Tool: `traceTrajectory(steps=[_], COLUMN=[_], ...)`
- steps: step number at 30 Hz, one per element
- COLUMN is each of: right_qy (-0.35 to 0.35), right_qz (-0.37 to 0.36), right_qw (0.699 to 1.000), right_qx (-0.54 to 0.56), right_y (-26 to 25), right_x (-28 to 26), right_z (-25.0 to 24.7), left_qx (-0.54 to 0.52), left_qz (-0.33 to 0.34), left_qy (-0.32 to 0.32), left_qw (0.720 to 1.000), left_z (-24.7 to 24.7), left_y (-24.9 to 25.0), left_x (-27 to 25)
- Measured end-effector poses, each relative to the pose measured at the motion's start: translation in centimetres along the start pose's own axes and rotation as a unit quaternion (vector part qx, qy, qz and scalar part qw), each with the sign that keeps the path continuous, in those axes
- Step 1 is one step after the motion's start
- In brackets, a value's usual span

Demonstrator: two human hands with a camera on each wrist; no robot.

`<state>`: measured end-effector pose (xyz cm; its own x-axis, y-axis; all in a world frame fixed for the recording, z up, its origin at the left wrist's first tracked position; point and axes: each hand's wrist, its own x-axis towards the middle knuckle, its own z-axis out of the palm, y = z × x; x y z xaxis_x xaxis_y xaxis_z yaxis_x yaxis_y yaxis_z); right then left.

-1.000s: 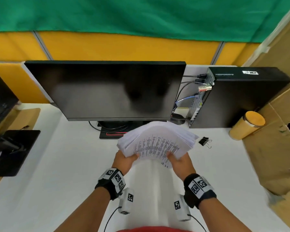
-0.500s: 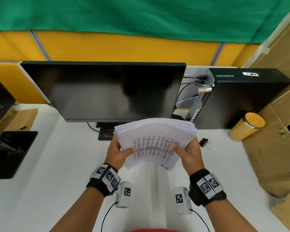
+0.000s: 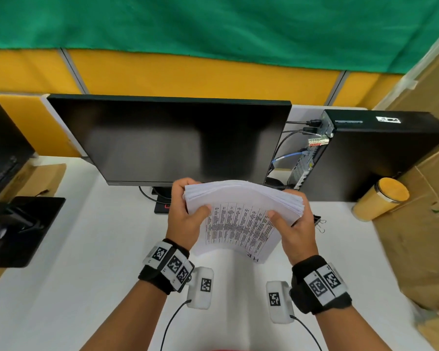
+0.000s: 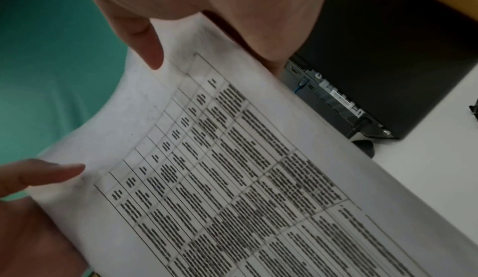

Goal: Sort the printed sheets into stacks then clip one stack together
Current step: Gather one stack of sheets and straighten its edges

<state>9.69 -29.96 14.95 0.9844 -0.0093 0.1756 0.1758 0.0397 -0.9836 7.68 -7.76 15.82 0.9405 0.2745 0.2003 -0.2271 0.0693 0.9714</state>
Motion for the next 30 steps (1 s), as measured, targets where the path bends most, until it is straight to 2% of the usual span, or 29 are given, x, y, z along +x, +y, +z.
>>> traceTrajectory(steps=[2,5,7,11,13,15,17,18,19,20,22,25,26,28,30], right_qy=[0.010,0.012,-0.002,-0.019,-0.024,-0.032,-0.061,-0.083,-0.108,-0.135,-0.172,-0.163,-0.151,-0.126,-0.113], right_qz=[-0.034,-0.062,-0.066,-0.066,-0.082,-0.139,-0.204,-0.212,-0.208,-0.196,-0.159,-0.089,-0.070,-0.019,0.024], right_qw=[0.999,0.998,0.997,0.993,0.983,0.941,0.873,0.844,0.827,0.823,0.841,0.912,0.931,0.961,0.978], right_qx=[0.013,-0.002,-0.038,-0.092,-0.163,-0.306,-0.439,-0.485,-0.511,-0.516,-0.488,-0.366,-0.325,-0.245,-0.172], right_y=[-0.9,-1.9,-2.3,-2.9,-3.8,-5.3,-7.1,-8.0,-8.8,-9.1,-8.6,-6.6,-6.0,-5.0,-3.8], right_x=[-0.1,-0.3,-0.3,0.0,0.4,1.0,1.6,1.8,2.0,2.2,2.3,2.0,1.8,1.3,1.1], right_z=[0.0,0.3,0.3,0.0,-0.3,-0.3,0.3,0.8,1.3,1.8,2.3,2.1,1.8,1.0,-0.2], left_qx=[-0.014,-0.016,0.001,0.073,0.122,0.171,0.228,0.263,0.300,0.334,0.379,0.390,0.398,0.462,0.524], left_qz=[0.030,0.026,-0.001,-0.109,-0.099,-0.068,-0.004,0.041,0.090,0.135,0.180,0.156,0.142,0.090,-0.006], left_qy=[-0.012,-0.018,-0.021,0.019,0.019,0.017,0.005,-0.008,-0.028,-0.053,-0.104,-0.150,-0.161,-0.157,-0.115], left_qw=[0.999,0.999,1.000,0.991,0.987,0.983,0.974,0.964,0.949,0.931,0.902,0.895,0.892,0.868,0.844], left_z=[-0.2,-0.6,-0.7,-1.1,-1.0,-0.7,-0.1,0.2,0.6,1.0,1.6,1.3,0.7,-1.9,-5.9], left_y=[0.3,0.4,-0.1,-1.5,-1.7,-0.8,0.9,1.7,2.5,3.3,4.1,4.2,3.8,2.2,0.1], left_x=[-0.1,-0.4,-0.7,-0.8,-0.7,-0.4,0.1,0.4,0.7,0.8,0.9,0.7,0.6,0.5,0.4])
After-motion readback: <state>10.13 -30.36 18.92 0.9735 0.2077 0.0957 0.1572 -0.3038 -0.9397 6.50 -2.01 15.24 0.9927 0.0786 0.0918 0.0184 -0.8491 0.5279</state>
